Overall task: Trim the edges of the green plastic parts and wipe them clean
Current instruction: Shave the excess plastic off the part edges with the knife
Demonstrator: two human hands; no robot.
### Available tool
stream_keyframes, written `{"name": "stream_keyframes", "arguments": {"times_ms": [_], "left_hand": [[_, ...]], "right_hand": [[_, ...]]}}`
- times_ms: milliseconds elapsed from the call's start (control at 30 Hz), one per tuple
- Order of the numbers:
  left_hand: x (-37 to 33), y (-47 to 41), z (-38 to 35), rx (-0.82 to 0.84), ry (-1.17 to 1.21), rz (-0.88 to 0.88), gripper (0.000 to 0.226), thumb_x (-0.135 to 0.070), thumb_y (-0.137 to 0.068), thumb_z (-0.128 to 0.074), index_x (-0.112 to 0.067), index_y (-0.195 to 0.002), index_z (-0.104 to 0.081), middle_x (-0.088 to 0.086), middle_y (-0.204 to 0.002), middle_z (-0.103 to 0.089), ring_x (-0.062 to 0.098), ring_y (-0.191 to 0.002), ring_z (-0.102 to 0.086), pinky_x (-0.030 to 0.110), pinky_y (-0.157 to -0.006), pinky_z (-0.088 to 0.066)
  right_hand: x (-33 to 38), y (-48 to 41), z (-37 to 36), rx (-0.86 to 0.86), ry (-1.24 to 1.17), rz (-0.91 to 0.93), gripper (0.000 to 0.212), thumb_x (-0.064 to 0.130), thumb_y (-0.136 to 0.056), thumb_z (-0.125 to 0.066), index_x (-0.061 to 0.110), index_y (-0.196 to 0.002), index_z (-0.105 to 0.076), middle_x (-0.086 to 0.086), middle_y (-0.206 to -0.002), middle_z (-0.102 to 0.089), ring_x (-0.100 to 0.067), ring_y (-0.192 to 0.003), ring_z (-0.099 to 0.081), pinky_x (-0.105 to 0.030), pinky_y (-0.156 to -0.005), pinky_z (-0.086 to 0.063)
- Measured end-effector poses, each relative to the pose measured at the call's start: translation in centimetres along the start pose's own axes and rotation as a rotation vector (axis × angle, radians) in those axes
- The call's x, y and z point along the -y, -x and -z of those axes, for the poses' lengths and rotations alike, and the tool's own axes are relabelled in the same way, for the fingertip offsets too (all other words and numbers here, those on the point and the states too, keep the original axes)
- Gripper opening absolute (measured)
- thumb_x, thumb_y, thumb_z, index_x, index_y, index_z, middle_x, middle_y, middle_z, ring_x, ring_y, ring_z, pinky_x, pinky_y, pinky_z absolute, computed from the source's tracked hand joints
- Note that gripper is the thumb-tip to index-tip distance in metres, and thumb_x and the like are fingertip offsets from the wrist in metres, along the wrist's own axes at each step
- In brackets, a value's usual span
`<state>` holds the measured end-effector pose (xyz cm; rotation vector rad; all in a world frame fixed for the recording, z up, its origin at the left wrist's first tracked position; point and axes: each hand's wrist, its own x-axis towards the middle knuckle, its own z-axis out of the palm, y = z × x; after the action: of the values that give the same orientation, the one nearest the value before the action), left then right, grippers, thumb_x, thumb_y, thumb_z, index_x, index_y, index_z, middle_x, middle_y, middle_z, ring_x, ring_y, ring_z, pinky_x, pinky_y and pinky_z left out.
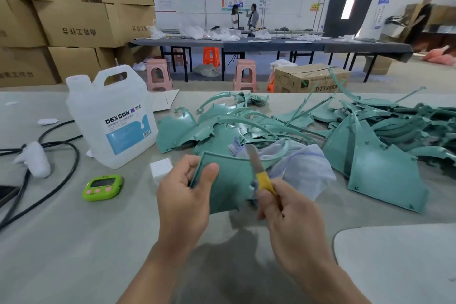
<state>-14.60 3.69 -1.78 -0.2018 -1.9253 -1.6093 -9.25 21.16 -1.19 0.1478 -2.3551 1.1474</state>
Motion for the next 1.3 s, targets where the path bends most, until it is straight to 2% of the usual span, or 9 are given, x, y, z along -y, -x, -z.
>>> {"name": "stream_keyframes", "arguments": {"times_ms": [167, 367, 567, 767, 900, 967, 1067, 1167, 1300], "left_hand": [[-0.7, 0.7, -0.5, 0.002, -0.161, -0.088, 0.013, -0.051, -0.085, -0.062, -0.039, -0.091, -0.064, -0.021, -0.078, -0.067, 0.001, -0.07, -0.061, 0.006, -0.059, -0.04], [-0.6, 1.1, -0.7, 0.041, -0.115, -0.115, 0.026, -0.05, -0.085, -0.064, -0.025, -0.081, -0.067, -0.007, -0.066, -0.061, 0.007, -0.058, -0.051, 0.021, -0.054, -0.043], [-0.7, 0.8, -0.4, 0.004, -0.141, -0.119, 0.023, -0.053, -0.085, -0.062, -0.032, -0.092, -0.066, -0.015, -0.072, -0.065, 0.006, -0.064, -0.056, 0.01, -0.057, -0.039], [-1.2, 0.3, 0.2, -0.034, -0.138, -0.12, 0.015, -0.053, -0.085, -0.061, -0.04, -0.086, -0.069, -0.019, -0.074, -0.068, 0.002, -0.067, -0.058, 0.007, -0.058, -0.038], [-1.3, 0.1, 0.7, -0.074, -0.135, -0.135, 0.012, -0.053, -0.087, -0.061, -0.044, -0.086, -0.069, -0.022, -0.076, -0.069, -0.003, -0.068, -0.059, 0.006, -0.061, -0.039], [-1.2, 0.2, 0.8, -0.075, -0.237, -0.22, 0.023, -0.053, -0.088, -0.06, -0.034, -0.095, -0.071, -0.016, -0.075, -0.069, 0.002, -0.07, -0.058, 0.01, -0.063, -0.041], [-1.2, 0.7, 0.4, -0.063, -0.435, -0.453, 0.021, -0.045, -0.091, -0.063, -0.026, -0.094, -0.071, -0.009, -0.068, -0.067, 0.009, -0.065, -0.057, 0.017, -0.059, -0.042], [-1.5, 1.4, -0.1, -0.026, -0.545, -0.672, 0.017, -0.038, -0.093, -0.069, -0.023, -0.089, -0.076, -0.009, -0.072, -0.071, 0.011, -0.065, -0.063, 0.026, -0.058, -0.046], [-2.3, 2.4, -1.1, 0.052, -0.575, -0.778, 0.015, -0.04, -0.095, -0.07, -0.027, -0.094, -0.078, -0.014, -0.087, -0.075, 0.009, -0.081, -0.069, 0.027, -0.068, -0.051]], "right_hand": [[2.4, 0.9, -1.0, 0.037, -0.07, 0.065, 0.033, 0.043, -0.101, -0.05, 0.02, -0.077, -0.05, 0.006, -0.066, -0.061, -0.017, -0.062, -0.055, -0.027, -0.059, -0.044], [2.6, 0.8, -0.7, 0.05, -0.091, 0.077, 0.031, 0.035, -0.1, -0.055, 0.017, -0.074, -0.052, 0.006, -0.061, -0.061, -0.014, -0.057, -0.054, -0.022, -0.055, -0.043], [0.1, -0.5, 0.1, 0.027, -0.107, -0.096, 0.04, 0.026, -0.099, -0.059, 0.017, -0.061, -0.053, 0.005, -0.051, -0.059, -0.007, -0.048, -0.052, -0.014, -0.049, -0.036], [-5.3, -4.1, 2.8, -0.104, 0.244, -0.343, 0.038, 0.02, -0.097, -0.057, 0.007, -0.061, -0.052, -0.001, -0.053, -0.053, -0.026, -0.059, -0.05, -0.036, -0.054, -0.035], [-5.1, -3.9, 3.5, -0.225, -0.225, -0.227, 0.025, 0.017, -0.096, -0.062, 0.016, -0.071, -0.068, 0.003, -0.06, -0.064, -0.012, -0.059, -0.056, -0.035, -0.061, -0.043], [-3.9, -3.5, 3.0, -0.111, -0.433, -0.137, 0.019, 0.02, -0.093, -0.066, 0.023, -0.078, -0.077, 0.007, -0.099, -0.076, -0.004, -0.093, -0.067, -0.033, -0.084, -0.049], [-2.8, -3.2, 2.0, 0.182, -0.574, -0.09, 0.015, 0.021, -0.084, -0.067, 0.018, -0.075, -0.079, 0.015, -0.143, -0.059, 0.001, -0.139, -0.045, -0.027, -0.107, -0.035], [-2.1, -2.6, 1.0, 0.369, -0.814, -0.199, 0.016, 0.014, -0.079, -0.064, 0.006, -0.067, -0.072, 0.01, -0.121, -0.073, -0.005, -0.121, -0.061, -0.024, -0.096, -0.041], [-2.2, -2.5, 0.6, 0.23, -1.19, -0.412, 0.013, 0.011, -0.066, -0.065, 0.005, -0.057, -0.06, -0.021, -0.086, -0.069, -0.029, -0.084, -0.065, -0.034, -0.078, -0.054]]}}
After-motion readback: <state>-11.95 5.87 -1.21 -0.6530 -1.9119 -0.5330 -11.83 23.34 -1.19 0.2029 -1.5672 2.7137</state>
